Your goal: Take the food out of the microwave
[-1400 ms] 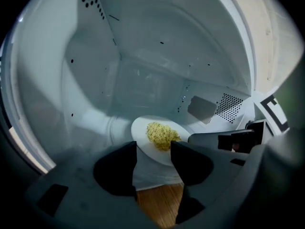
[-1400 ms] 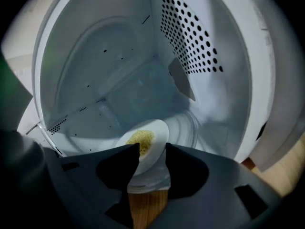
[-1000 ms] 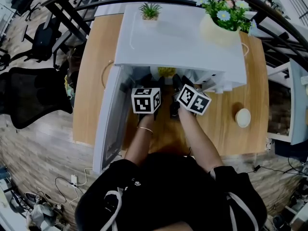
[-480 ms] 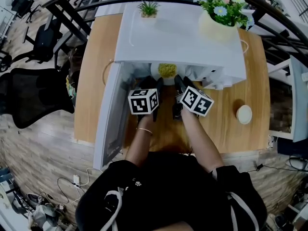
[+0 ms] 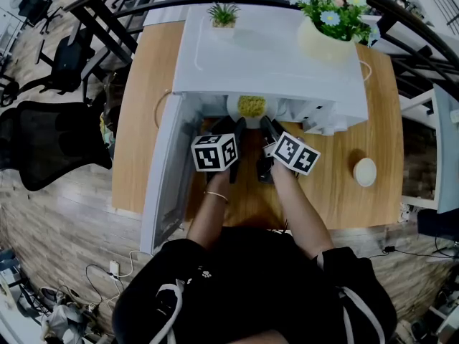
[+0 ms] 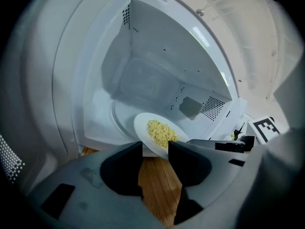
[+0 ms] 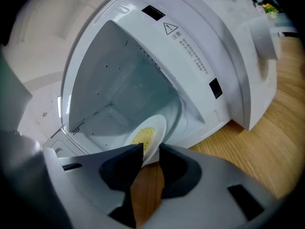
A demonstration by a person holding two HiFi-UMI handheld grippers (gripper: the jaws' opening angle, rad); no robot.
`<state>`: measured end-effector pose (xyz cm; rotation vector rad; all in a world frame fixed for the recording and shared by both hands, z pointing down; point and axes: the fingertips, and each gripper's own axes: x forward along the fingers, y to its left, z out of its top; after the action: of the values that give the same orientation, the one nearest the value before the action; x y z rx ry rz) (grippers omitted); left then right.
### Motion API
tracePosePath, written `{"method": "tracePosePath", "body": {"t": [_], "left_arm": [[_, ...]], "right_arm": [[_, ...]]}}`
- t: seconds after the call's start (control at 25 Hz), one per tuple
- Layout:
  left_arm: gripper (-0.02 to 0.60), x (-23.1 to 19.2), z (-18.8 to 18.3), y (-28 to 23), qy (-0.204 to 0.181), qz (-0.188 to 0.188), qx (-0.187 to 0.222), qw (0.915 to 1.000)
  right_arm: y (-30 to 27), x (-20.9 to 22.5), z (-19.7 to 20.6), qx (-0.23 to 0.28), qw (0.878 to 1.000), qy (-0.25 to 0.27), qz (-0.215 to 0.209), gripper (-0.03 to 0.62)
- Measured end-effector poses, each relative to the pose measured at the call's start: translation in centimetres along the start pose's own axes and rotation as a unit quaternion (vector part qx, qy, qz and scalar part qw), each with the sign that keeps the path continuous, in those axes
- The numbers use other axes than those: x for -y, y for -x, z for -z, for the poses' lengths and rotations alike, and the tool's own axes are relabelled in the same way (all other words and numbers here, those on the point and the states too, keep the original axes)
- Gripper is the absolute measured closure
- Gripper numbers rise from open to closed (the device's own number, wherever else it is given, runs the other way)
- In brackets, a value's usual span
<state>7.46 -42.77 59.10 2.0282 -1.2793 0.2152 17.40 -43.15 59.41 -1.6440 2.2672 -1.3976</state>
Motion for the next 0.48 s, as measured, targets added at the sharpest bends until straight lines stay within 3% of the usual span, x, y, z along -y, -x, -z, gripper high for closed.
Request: {"method": "tracePosePath", "body": {"t": [0.48], "left_arm": [[0.42,2.9,-0.1,3.7,-0.013,0.019,0.041,0.9989]], "right_arm": [[4.3,-1.9,-0.5,0.036,0.999,0.008,-0.036,0.493]]}}
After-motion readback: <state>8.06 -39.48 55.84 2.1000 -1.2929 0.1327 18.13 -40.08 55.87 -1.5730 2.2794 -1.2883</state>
